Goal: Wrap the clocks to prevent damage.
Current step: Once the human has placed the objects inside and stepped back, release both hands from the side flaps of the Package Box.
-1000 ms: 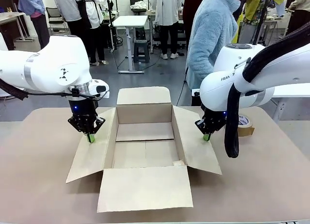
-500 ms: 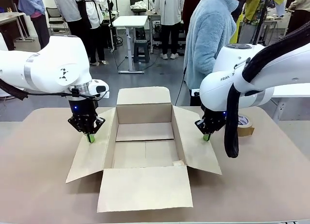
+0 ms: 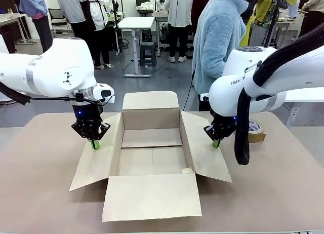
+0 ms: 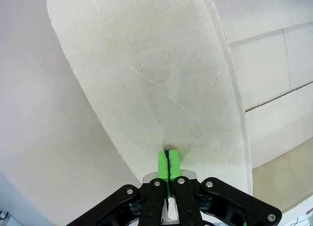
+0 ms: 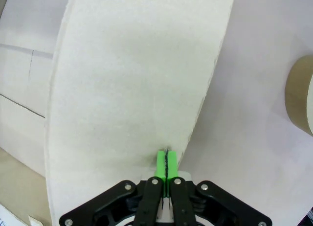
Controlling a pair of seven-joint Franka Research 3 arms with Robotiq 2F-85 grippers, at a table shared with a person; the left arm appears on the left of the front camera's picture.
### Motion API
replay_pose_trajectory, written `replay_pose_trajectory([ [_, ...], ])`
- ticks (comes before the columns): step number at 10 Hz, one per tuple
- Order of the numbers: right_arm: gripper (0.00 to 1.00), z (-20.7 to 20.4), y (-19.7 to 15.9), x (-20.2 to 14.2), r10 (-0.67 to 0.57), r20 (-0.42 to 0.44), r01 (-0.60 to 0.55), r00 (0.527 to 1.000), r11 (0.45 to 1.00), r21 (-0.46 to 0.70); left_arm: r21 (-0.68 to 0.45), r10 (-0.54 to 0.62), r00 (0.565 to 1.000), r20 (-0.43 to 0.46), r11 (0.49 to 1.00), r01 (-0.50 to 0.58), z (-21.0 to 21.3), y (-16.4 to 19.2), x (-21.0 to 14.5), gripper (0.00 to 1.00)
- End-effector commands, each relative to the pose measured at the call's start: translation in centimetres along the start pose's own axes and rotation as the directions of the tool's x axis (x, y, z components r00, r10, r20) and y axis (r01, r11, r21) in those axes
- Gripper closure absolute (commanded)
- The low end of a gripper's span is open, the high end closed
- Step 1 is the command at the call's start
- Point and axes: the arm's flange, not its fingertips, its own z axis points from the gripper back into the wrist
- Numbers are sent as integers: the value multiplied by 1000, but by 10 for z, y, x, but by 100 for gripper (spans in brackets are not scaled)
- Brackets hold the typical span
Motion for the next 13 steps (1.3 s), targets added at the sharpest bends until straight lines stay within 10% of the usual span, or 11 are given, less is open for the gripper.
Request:
replay_pose_trajectory([
  [1,99,-1,0,0,-15,-1,15,1000,1000,6,1,5,1000,2,1000,-5,3,0,-2,100],
  [13,99,-1,0,0,-15,-1,15,1000,1000,6,1,5,1000,2,1000,-5,3,0,-2,100],
])
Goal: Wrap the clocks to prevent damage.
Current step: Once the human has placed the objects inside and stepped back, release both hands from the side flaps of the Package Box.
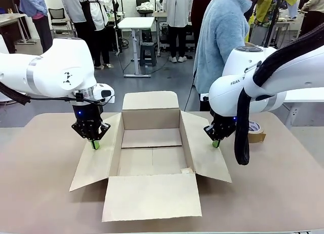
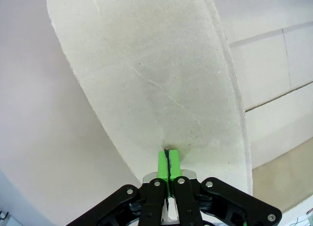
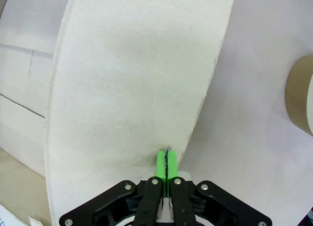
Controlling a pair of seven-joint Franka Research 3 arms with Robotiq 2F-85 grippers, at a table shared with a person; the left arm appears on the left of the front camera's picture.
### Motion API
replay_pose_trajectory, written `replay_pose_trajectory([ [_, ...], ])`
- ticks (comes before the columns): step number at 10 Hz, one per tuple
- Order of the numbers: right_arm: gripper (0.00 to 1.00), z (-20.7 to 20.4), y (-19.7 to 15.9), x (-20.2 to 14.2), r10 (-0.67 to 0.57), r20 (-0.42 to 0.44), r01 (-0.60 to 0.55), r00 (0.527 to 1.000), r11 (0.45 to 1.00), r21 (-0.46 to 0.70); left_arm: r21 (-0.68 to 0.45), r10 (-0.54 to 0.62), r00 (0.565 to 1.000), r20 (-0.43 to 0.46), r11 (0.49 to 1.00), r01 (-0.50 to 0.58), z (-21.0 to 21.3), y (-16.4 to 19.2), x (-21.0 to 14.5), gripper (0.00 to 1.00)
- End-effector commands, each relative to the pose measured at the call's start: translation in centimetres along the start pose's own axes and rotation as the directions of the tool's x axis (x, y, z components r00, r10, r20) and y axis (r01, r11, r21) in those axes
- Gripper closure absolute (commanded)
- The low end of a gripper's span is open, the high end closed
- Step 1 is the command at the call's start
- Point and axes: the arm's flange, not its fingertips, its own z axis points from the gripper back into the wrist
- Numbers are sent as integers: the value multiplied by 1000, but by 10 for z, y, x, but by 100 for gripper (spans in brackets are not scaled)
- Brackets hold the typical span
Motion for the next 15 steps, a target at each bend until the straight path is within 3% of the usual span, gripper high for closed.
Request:
replay_pose_trajectory([
  [1,99,-1,0,0,-15,-1,15,1000,1000,6,1,5,1000,2,1000,-5,3,0,-2,100],
  [15,99,-1,0,0,-15,-1,15,1000,1000,6,1,5,1000,2,1000,-5,3,0,-2,100],
])
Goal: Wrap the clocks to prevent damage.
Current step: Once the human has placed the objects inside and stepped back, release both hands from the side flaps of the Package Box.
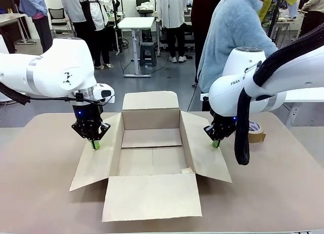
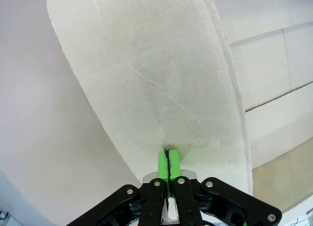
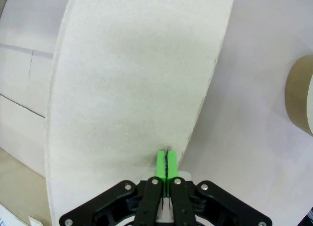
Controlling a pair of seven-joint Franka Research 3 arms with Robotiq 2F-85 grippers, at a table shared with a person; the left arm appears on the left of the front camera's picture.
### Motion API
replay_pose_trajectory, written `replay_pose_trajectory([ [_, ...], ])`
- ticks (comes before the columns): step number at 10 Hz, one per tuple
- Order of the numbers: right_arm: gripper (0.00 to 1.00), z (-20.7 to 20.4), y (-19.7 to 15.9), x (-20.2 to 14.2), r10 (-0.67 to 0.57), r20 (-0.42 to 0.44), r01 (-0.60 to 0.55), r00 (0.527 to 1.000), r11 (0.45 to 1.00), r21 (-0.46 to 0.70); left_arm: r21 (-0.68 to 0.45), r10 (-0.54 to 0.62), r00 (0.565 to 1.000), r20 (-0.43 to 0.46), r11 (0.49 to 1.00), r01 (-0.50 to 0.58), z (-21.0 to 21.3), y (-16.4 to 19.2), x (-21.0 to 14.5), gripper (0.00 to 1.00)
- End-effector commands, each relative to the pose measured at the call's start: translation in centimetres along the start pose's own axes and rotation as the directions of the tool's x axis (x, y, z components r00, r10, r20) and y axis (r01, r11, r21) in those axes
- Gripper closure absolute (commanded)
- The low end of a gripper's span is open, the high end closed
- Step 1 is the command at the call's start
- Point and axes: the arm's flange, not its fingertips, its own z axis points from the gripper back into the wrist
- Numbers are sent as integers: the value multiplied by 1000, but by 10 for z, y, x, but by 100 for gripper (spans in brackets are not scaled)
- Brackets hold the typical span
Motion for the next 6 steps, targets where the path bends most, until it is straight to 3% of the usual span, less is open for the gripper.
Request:
replay_pose_trajectory([
  [1,99,-1,0,0,-15,-1,15,1000,1000,6,1,5,1000,2,1000,-5,3,0,-2,100],
  [6,99,-1,0,0,-15,-1,15,1000,1000,6,1,5,1000,2,1000,-5,3,0,-2,100],
])
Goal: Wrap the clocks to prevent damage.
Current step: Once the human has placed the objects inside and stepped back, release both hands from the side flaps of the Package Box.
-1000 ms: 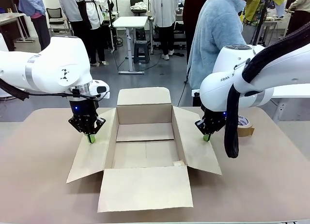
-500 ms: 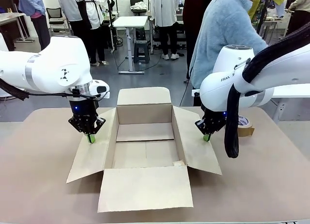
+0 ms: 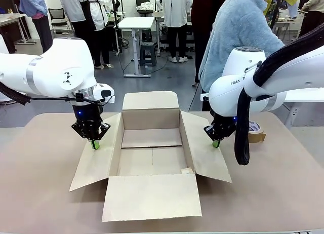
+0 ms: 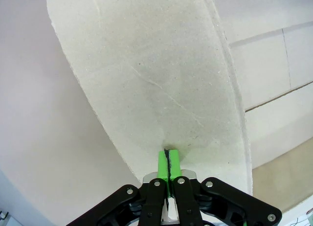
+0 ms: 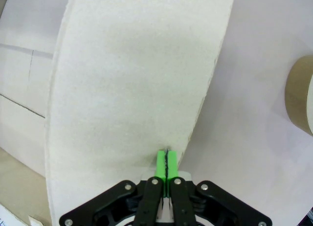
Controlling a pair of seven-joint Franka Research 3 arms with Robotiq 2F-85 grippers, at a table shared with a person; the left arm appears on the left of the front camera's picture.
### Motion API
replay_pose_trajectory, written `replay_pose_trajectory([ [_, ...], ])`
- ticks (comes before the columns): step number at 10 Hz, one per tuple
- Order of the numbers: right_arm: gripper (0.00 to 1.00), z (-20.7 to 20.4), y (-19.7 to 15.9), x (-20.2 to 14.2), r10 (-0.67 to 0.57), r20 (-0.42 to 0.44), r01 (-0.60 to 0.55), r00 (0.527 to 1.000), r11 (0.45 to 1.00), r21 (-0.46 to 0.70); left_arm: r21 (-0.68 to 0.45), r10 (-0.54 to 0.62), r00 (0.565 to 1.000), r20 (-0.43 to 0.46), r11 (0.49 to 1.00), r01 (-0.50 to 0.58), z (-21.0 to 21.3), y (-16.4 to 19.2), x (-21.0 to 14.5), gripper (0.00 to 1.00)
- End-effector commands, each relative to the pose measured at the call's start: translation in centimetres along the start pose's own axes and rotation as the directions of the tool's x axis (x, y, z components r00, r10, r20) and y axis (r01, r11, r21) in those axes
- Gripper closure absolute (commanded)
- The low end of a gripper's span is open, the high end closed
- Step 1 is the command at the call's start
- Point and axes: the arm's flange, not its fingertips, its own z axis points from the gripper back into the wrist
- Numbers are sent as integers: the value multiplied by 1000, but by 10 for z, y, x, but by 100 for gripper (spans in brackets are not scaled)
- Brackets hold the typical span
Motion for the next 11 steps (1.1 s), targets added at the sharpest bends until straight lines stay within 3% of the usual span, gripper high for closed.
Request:
replay_pose_trajectory([
  [1,99,-1,0,0,-15,-1,15,1000,1000,6,1,5,1000,2,1000,-5,3,0,-2,100],
  [11,99,-1,0,0,-15,-1,15,1000,1000,6,1,5,1000,2,1000,-5,3,0,-2,100],
])
